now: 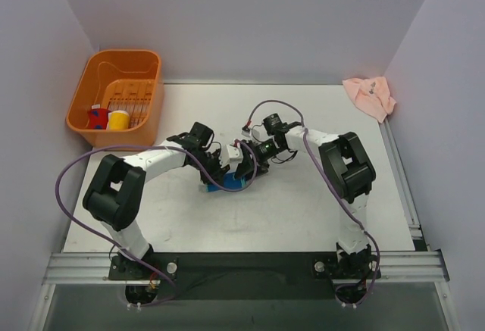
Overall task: Roll the towels
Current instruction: Roll the towel
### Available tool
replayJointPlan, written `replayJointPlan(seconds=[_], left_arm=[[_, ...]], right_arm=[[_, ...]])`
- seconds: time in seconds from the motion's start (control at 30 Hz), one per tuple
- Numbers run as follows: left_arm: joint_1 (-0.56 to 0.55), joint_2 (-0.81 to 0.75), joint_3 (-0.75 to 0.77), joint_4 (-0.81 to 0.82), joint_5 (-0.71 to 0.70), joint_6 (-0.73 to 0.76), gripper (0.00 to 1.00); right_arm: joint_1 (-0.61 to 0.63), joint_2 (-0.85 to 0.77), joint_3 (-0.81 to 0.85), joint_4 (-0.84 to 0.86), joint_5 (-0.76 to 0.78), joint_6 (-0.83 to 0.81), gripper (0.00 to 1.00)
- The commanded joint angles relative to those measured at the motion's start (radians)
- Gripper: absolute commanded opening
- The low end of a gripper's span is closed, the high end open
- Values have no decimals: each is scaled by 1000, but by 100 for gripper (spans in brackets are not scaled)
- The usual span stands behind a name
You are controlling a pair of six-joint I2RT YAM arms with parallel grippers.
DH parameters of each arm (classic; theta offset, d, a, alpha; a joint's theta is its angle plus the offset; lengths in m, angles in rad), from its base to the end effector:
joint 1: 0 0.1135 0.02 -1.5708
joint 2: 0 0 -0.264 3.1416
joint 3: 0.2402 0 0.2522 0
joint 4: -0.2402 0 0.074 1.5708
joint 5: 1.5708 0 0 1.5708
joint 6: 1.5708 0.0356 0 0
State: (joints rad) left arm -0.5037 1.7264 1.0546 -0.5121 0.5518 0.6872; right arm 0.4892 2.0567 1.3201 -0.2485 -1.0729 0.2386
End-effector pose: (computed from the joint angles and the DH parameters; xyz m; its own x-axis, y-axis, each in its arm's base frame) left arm 0.2794 -0.1753 0.1722 -0.2563 0.7581 -0.5997 0.9662 0.2192 -0.1359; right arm 0.3519 0.2228 0.1510 -0.8691 -0.3348 -0.3641 -0.4608 0.2804 0.8421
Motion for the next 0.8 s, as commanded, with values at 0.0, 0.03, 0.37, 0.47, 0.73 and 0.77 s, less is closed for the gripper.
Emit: replayJointPlan(seconds=[0.0,0.03,0.37,0.47,0.73,0.77], left_arm=[[13,53,-22,-89,-47,-3,23],[13,55,-21,-89,-43,-9,23],[1,-40,-57,-37,-24,15,49],[-24,-93,-90,-8,-38,60,55],[-75,-241,-192,130,-95,227,65],[-81,-249,-206,151,-99,241,65]], right_arm=[[43,-37,-6,2,28,8,57],[55,-23,13,-8,42,5,55],[83,111,96,-78,131,44,0],[66,126,103,-83,105,59,0],[55,152,123,-95,33,84,0],[54,155,123,-94,28,87,0]])
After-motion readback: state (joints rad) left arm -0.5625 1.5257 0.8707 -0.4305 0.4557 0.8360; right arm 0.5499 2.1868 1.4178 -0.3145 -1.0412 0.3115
